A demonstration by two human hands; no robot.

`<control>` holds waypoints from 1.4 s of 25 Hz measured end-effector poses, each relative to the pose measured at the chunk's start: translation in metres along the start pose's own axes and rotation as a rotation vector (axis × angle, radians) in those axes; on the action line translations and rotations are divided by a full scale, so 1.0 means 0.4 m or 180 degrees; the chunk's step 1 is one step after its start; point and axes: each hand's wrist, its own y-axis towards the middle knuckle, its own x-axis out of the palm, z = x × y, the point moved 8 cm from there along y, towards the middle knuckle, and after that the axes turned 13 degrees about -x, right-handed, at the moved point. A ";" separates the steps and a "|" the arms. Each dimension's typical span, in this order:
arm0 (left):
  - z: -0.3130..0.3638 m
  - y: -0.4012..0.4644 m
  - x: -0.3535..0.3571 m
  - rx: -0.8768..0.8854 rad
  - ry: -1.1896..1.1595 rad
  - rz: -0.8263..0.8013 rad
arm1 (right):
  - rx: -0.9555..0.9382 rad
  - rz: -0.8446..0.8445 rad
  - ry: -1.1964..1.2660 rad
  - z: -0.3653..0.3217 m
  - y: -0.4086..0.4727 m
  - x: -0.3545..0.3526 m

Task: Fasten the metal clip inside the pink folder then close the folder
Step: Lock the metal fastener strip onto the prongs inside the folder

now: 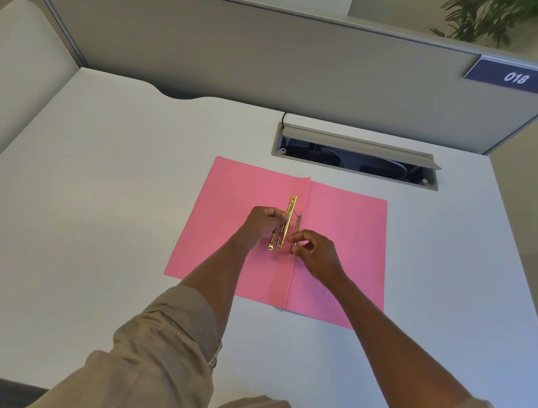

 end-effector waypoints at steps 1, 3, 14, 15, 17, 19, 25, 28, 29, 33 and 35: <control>0.000 -0.001 0.002 -0.0008 -0.0023 0.0011 | -0.0082 -0.0058 0.0006 -0.002 -0.013 0.009; -0.002 -0.002 0.002 -0.0026 -0.0048 0.0071 | -0.0112 -0.0050 0.0050 -0.001 -0.021 0.020; 0.003 -0.018 0.002 -0.0157 -0.0337 -0.0008 | 0.0501 0.0182 -0.0178 0.003 0.046 0.038; 0.003 -0.019 0.001 -0.0170 -0.0335 -0.0006 | 0.0474 0.0112 -0.0241 0.000 0.050 0.043; 0.003 -0.020 0.001 -0.0177 -0.0320 0.0002 | 0.0388 0.0069 -0.0329 -0.004 0.050 0.045; 0.002 -0.016 0.001 -0.0181 -0.0331 0.0005 | 0.0352 0.0095 -0.0290 -0.001 0.042 0.044; -0.006 -0.010 0.004 -0.0149 -0.0167 0.0026 | 0.0370 0.0194 -0.0071 -0.005 0.031 0.038; -0.008 -0.013 0.005 -0.0117 -0.0027 0.0015 | 0.0457 0.0387 0.0218 0.001 0.010 0.027; -0.007 -0.015 0.005 -0.0093 0.0025 -0.0001 | 0.0559 0.0509 0.0348 0.011 -0.003 0.021; -0.004 -0.016 0.014 -0.0013 0.0338 0.0063 | 0.0876 0.0840 0.0493 0.046 -0.033 0.003; -0.009 -0.012 0.021 -0.0051 0.0608 0.0193 | 0.0972 0.0845 0.0396 0.050 -0.025 0.001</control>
